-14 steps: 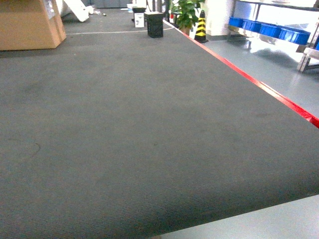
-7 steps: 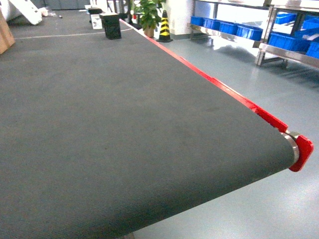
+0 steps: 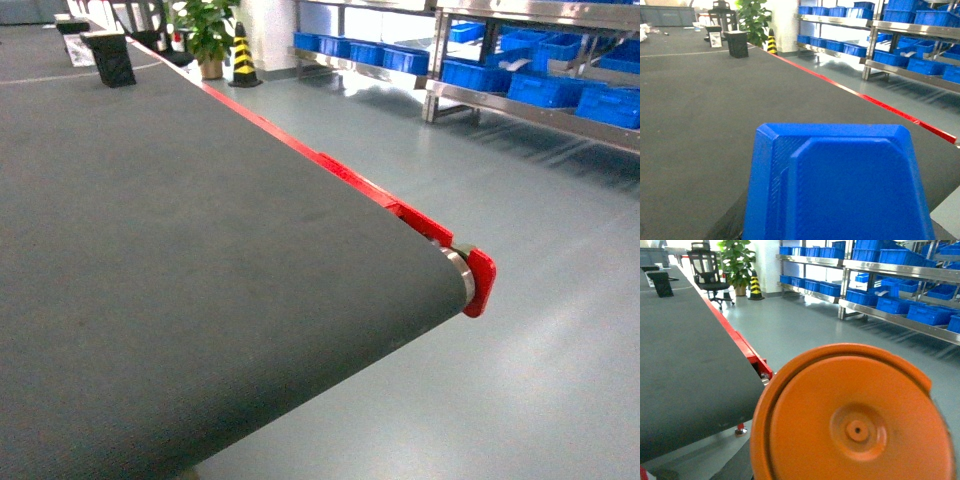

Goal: Sort blue parts and orange caps into right shelf containers

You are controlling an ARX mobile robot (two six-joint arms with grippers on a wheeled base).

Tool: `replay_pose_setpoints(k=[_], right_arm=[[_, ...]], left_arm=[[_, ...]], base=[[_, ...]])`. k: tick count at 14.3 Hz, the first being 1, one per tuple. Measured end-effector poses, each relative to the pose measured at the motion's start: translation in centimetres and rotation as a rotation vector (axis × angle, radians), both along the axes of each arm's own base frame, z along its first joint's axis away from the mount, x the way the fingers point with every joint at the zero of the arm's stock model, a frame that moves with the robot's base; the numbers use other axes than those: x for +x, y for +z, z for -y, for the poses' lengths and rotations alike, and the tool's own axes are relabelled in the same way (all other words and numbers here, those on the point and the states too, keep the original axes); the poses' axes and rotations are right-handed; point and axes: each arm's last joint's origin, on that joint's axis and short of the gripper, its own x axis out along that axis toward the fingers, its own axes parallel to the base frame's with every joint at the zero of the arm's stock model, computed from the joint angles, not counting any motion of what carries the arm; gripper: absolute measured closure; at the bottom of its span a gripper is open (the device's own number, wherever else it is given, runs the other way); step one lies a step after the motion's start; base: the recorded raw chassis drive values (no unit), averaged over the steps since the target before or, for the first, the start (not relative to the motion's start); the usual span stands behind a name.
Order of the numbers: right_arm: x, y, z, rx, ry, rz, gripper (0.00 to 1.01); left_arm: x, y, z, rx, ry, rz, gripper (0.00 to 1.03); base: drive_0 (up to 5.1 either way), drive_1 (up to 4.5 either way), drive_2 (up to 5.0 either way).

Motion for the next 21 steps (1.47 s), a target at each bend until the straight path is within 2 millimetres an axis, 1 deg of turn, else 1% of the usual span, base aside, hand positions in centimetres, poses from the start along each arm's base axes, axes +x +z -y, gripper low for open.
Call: replay_pose_setpoints(k=[21], right_arm=[[0.00,0.00,0.00,0.000,0.000,0.000,0.57]], left_arm=[[0.00,0.00,0.00,0.000,0.000,0.000,0.60]], base=[[-1.6,-1.56,-1.6]])
